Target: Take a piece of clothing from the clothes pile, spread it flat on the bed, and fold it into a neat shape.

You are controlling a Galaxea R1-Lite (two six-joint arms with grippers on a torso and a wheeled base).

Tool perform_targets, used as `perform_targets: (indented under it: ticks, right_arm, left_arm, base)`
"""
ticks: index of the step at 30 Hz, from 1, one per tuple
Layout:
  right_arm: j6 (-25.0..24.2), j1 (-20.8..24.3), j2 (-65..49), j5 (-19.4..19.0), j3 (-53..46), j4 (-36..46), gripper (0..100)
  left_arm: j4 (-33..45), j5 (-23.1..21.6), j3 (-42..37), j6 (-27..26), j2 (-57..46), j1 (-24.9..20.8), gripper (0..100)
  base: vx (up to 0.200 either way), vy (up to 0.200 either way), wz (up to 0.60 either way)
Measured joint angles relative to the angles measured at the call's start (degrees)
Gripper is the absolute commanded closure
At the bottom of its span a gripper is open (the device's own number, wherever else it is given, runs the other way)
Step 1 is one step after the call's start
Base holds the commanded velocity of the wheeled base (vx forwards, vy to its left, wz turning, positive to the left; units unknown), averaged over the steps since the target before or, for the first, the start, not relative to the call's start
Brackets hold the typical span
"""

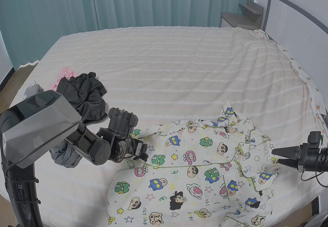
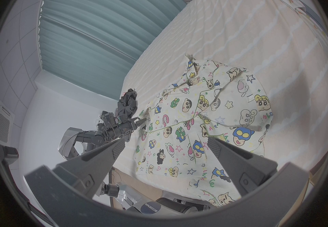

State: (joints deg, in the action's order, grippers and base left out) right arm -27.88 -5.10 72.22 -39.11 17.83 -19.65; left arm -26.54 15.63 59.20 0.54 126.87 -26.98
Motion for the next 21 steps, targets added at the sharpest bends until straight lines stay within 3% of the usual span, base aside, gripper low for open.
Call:
perform_targets:
  ticks: [9, 21]
  right_arm:
    - [0.05, 0.0, 0.0, 0.02, -0.12, 0.0, 0]
    - [0.6, 0.06, 0.02, -0.06, -0.37, 0.02, 0]
  left_arm:
    - [-0.59, 7.39, 7.06, -8.96, 3.64, 2.47, 0]
    - [-0.91, 11.03, 19.99, -10.68, 5.71, 7.13, 0]
  base:
    - [0.0, 0.0, 0.0]
    - [0.0, 0.0, 0.0]
